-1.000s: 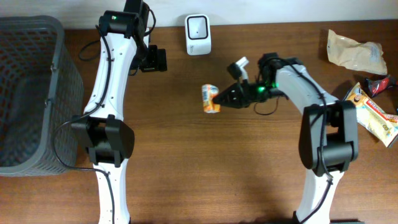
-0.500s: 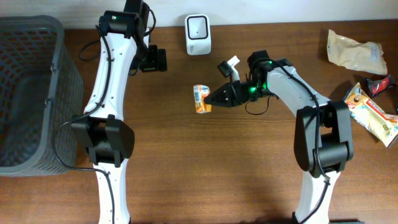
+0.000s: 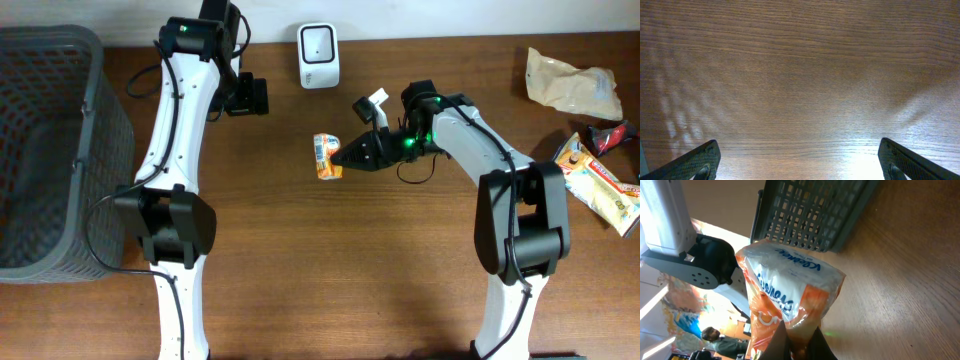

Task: Scan the item barcode
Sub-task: 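Lift the Kleenex pack and hold it raised with the right gripper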

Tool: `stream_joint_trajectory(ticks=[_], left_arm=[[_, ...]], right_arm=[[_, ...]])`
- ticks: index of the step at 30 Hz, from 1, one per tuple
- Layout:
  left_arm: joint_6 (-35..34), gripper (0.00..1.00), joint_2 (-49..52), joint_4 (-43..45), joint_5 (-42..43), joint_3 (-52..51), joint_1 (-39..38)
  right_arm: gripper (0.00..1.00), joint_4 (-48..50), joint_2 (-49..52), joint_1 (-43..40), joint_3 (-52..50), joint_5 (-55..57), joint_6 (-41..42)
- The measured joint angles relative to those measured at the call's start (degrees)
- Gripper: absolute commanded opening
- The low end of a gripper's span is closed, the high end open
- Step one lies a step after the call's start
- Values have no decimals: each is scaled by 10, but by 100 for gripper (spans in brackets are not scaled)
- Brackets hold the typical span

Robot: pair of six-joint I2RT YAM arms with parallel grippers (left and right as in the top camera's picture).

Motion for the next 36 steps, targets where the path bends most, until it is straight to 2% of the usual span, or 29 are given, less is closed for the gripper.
stream_joint_trajectory(ticks=[32,36], left_arm=[[0,99,0,0,0,0,0],[0,99,0,0,0,0,0]], right_arm=[[4,0,0,0,0,0,0],[4,8,0,0,0,13,20]])
